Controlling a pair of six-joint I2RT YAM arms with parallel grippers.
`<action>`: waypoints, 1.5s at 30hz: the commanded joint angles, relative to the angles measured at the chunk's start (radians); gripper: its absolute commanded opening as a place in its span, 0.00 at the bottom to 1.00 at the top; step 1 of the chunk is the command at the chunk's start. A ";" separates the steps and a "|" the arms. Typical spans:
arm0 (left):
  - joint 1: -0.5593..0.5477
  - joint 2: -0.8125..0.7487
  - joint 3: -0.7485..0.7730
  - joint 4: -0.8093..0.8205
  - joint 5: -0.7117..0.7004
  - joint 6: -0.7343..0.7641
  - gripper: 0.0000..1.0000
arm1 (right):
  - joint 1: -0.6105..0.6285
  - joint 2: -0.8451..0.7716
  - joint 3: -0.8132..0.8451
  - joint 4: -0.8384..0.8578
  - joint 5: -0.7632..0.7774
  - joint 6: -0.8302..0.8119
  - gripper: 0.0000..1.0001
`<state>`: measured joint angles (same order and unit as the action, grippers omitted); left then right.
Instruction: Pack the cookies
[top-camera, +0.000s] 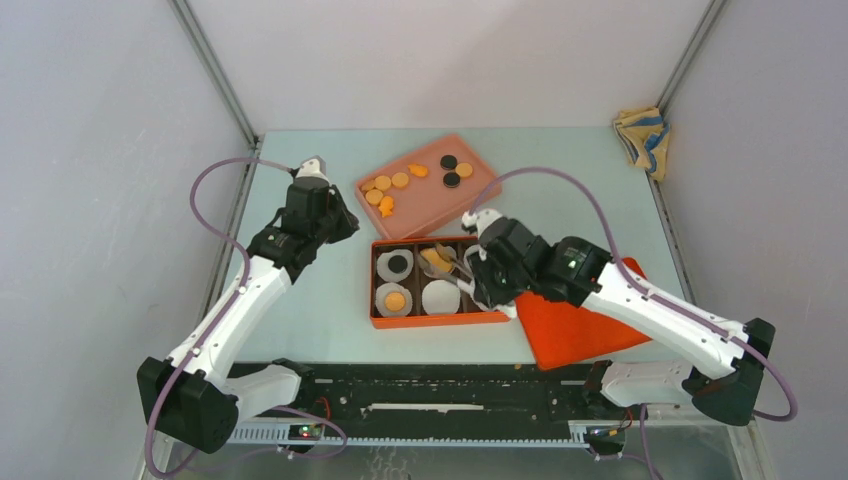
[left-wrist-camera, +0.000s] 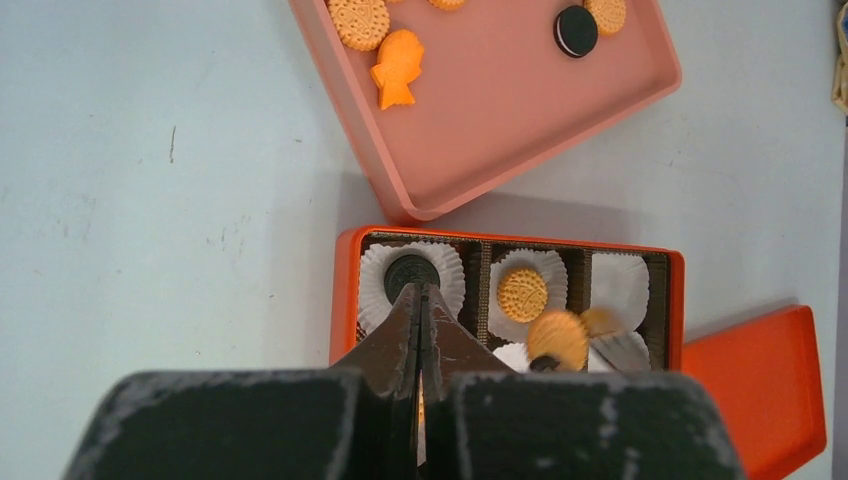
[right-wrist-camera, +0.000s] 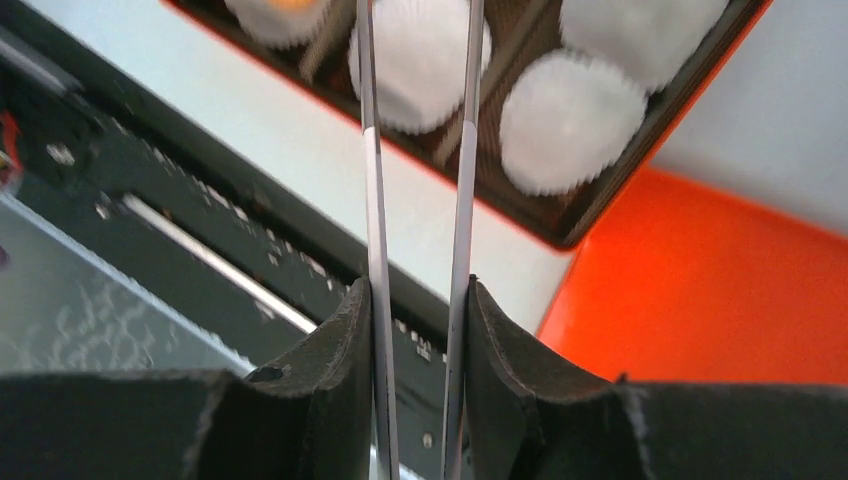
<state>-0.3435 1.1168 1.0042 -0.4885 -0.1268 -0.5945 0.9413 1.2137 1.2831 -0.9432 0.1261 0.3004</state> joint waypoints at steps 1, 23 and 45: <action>0.006 -0.007 0.047 0.019 0.020 0.004 0.00 | 0.065 -0.037 -0.058 -0.067 0.023 0.116 0.06; 0.005 -0.006 0.049 0.018 0.013 -0.005 0.00 | 0.110 -0.032 -0.139 -0.047 0.001 0.174 0.47; 0.006 -0.004 0.060 0.022 0.015 0.005 0.00 | -0.066 0.260 0.206 0.177 0.102 -0.065 0.47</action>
<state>-0.3435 1.1191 1.0061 -0.4870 -0.1013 -0.5949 0.9367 1.3495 1.4326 -0.8959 0.1967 0.3248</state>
